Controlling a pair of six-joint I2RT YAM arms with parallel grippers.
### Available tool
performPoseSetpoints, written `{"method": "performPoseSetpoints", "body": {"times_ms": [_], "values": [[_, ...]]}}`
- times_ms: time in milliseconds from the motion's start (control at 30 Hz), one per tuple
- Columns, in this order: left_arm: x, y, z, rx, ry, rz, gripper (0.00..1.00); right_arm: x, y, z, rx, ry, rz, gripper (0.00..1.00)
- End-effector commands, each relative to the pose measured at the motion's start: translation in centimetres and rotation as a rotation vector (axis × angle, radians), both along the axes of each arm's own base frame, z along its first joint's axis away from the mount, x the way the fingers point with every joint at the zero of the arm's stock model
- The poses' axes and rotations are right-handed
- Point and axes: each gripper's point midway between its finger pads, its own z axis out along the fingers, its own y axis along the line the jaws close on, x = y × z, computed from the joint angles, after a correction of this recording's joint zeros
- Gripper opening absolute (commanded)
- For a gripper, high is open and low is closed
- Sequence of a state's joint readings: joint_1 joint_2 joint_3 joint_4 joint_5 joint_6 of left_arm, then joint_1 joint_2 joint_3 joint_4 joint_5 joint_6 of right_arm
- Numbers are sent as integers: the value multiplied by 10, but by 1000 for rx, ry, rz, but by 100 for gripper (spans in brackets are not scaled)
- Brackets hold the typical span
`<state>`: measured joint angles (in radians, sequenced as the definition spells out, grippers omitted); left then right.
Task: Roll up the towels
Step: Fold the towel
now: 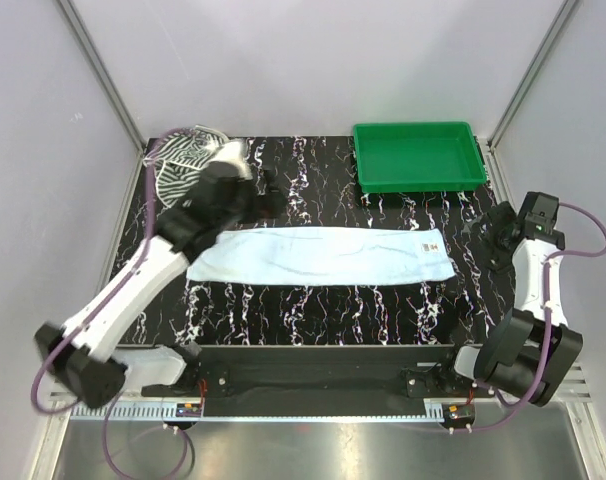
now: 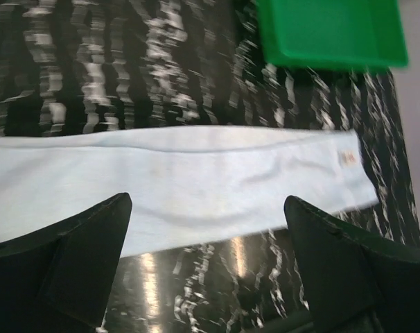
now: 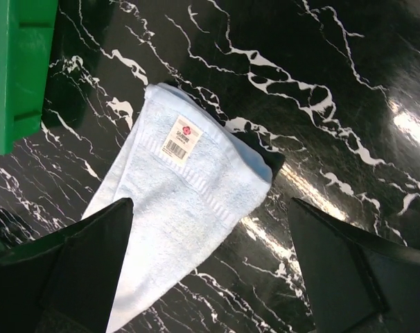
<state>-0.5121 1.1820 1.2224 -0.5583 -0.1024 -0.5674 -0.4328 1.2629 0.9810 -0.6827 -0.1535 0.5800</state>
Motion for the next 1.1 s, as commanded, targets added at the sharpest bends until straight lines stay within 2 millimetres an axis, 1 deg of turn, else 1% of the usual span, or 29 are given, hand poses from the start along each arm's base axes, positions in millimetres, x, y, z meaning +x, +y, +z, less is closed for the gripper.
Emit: {"method": "performPoseSetpoints", "body": {"times_ms": [0,33,67,100,133,167,200,233,267,300,333,367,400,433,467,500,533,600,633,700,733,767,800,833,900,933,1000,1033,1067], "values": [[17,-65,-16,170,-19,-82,99,6,-6,39,16,-90,-40,100],[7,-97,-14,189,-35,-156,99,7,-3,59,10,-141,-41,100],[13,-125,-17,210,-34,-197,99,8,-2,76,9,-184,-44,100],[11,-144,-13,232,-58,-243,99,10,0,102,9,-241,-55,100],[-1,-171,-13,244,-76,-299,99,7,5,125,0,-303,-50,100],[2,-198,-9,249,-95,-346,99,6,7,150,-14,-366,-47,100],[-3,-216,-8,252,-103,-388,99,2,10,165,-26,-398,-43,100],[-16,-238,-10,263,-114,-441,99,-8,8,183,-72,-432,-60,100],[-16,-261,-10,275,-133,-481,99,-13,6,195,-102,-448,-71,100],[-22,-276,-13,279,-141,-522,99,-22,6,215,-149,-472,-70,100],[-33,-299,-32,306,-132,-573,99,-30,3,227,-191,-486,-89,100],[-38,-311,-36,314,-140,-596,99,-35,2,236,-215,-497,-93,100],[-42,-325,-26,302,-173,-620,99,-44,4,247,-238,-502,-92,100],[-53,-343,-48,322,-158,-670,98,-50,2,252,-258,-497,-109,100],[-59,-353,-53,328,-165,-699,98,-56,3,262,-271,-513,-116,100],[-69,-368,-48,307,-186,-734,97,-61,6,262,-264,-504,-116,100],[-77,-380,-69,322,-171,-779,96,-69,9,268,-270,-519,-126,100],[-87,-399,-76,325,-209,-832,95,-75,17,273,-234,-560,-141,100],[-95,-412,-88,332,-222,-858,95,-81,29,279,-214,-606,-113,100],[-103,-426,-99,335,-233,-897,95,-81,38,281,-165,-654,-105,100],[-103,-436,-111,325,-231,-911,95,-87,48,287,-152,-700,-79,100],[-106,-441,-116,316,-228,-928,95,-88,52,287,-139,-718,-68,100],[-106,-445,-120,306,-230,-938,95,-88,55,283,-125,-714,-63,100],[-106,-452,-133,302,-229,-943,95,-90,56,282,-123,-711,-58,100],[-105,-459,-137,290,-246,-957,93,-92,56,276,-137,-686,-47,100],[-104,-465,-147,282,-248,-965,92,-94,56,274,-142,-677,-49,100],[-105,-474,-146,264,-276,-982,91,-95,58,273,-143,-675,-36,100],[-102,-477,-159,280,-266,-979,90,-95,59,272,-138,-673,-35,100],[-99,-479,-159,279,-276,-972,89,-94,59,272,-136,-674,-32,100]]}}
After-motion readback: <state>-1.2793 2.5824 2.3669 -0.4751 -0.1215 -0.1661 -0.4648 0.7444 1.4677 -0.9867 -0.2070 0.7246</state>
